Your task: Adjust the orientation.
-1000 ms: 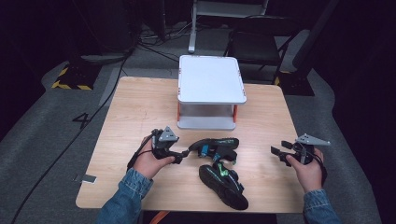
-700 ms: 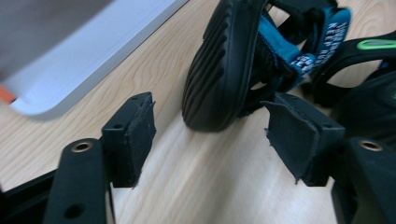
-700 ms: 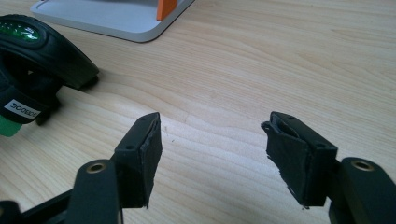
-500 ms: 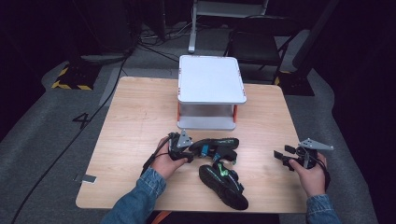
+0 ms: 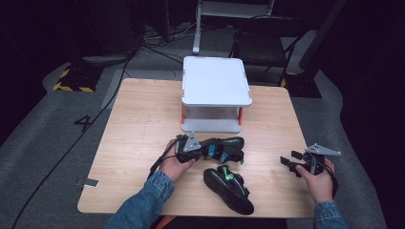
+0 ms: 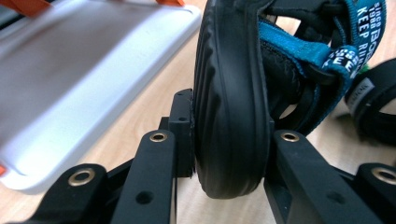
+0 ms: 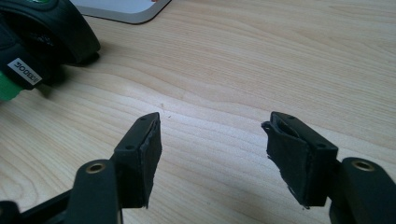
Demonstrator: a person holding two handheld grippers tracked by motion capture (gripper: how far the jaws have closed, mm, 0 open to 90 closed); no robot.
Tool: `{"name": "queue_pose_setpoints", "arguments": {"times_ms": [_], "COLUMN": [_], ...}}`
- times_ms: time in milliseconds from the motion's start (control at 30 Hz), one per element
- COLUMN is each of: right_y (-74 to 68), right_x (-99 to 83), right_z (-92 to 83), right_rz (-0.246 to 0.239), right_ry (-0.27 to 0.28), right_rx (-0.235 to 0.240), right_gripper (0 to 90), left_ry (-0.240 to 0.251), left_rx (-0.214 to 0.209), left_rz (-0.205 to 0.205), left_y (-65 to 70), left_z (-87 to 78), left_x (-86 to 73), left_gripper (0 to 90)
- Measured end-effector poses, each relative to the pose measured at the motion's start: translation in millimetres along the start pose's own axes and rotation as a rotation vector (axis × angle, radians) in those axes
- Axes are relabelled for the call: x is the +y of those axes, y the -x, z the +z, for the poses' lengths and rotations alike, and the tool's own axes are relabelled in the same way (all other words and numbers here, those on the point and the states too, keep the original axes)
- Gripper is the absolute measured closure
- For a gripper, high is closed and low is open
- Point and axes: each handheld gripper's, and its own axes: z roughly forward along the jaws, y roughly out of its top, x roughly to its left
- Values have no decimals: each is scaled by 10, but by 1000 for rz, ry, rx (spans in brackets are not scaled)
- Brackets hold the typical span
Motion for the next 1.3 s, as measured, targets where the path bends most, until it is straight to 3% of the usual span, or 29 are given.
{"name": "queue_pose_setpoints", "arguments": {"times_ms": [133, 267, 433, 600, 767, 900, 1033, 1067, 1100, 1167, 1267, 1300], "right_y": [-1, -10, -5, -44, -120, -185, -244, -257, -272, -301, -334, -339], "right_x": [-5, -3, 15, 77, 163, 232, 304, 322, 339, 366, 385, 387], "right_z": [38, 61, 72, 132, 246, 342, 438, 463, 486, 527, 575, 586], "right_rz": [3, 3, 2, -11, -33, -50, -67, -74, -80, -87, -95, -98], "right_ry": [-16, -20, -16, -16, -23, -28, -33, -32, -33, -35, -43, -42], "right_rx": [10, 15, 17, 32, 61, 84, 106, 113, 116, 129, 142, 145], "right_gripper": [357, 357, 357, 357, 357, 357, 357, 357, 357, 357, 357, 357], "left_ry": [-14, -3, 35, 26, 11, -1, -23, 4, 14, 17, -14, -14], "left_rx": [35, 39, 53, 65, 62, 71, 14, 0, -19, -50, -42, -32], "left_rz": [-15, -28, -62, -85, -148, -199, -203, -201, -214, -197, -175, -206], "left_y": [8, -19, -154, -302, -429, -484, -481, -478, -480, -490, -483, -493], "left_z": [-53, -140, -429, -767, -1095, -1264, -1265, -1260, -1262, -1279, -1277, -1261], "left_x": [61, 103, 124, 71, -77, -256, -478, -533, -571, -618, -677, -727], "left_gripper": [723, 723, 723, 723, 722, 720, 720, 719, 719, 718, 715, 712]}}
